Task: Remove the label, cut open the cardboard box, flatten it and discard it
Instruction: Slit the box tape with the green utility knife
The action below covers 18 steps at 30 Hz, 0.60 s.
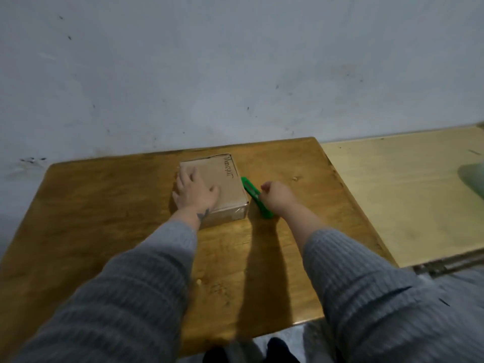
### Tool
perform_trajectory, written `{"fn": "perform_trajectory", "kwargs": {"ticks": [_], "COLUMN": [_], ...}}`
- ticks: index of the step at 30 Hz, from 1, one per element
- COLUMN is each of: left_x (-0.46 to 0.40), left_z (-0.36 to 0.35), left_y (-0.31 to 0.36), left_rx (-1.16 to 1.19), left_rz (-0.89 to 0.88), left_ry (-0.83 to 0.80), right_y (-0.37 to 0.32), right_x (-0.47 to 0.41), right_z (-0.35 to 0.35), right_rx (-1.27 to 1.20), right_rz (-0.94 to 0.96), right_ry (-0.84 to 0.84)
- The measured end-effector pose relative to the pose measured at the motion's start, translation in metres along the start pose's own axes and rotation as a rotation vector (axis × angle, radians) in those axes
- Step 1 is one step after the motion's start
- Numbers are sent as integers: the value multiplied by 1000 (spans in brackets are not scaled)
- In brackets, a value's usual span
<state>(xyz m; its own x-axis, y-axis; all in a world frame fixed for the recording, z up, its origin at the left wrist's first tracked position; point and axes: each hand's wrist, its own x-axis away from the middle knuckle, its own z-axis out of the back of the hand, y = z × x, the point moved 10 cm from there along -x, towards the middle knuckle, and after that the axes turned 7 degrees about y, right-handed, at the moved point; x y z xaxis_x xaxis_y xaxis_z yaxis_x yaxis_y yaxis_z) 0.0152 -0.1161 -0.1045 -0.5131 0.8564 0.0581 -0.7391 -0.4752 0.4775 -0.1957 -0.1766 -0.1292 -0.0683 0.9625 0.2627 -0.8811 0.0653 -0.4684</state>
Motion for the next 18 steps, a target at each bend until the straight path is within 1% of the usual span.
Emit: {"fn": "perform_trajectory", "kwargs": {"ticks": [2,4,6,11,16,18], "left_x": [-6,-12,-19,-33,-42,-46], "left_z": [-6,-9,-13,-18,-30,-34], "left_y": [0,2,4,10,21,23], "left_rx": [11,-46,-103,-191,-295,-286], "left_rz": [11,-17,-44,-92,-67,-39], "left_ry": [-8,-3,-23,-59,-86,-101], "right_y": [1,0,1,0,-2,-3], "right_x": [-7,-14,-22,-47,-74,-81], "right_z": [-9,-14,-17,0,27,29], "right_rx": [43,85,72,-75,-270,-392], "right_rz": [0,9,-3,-46,-88,-134], "right_ry": [13,46,69,115,157,91]}}
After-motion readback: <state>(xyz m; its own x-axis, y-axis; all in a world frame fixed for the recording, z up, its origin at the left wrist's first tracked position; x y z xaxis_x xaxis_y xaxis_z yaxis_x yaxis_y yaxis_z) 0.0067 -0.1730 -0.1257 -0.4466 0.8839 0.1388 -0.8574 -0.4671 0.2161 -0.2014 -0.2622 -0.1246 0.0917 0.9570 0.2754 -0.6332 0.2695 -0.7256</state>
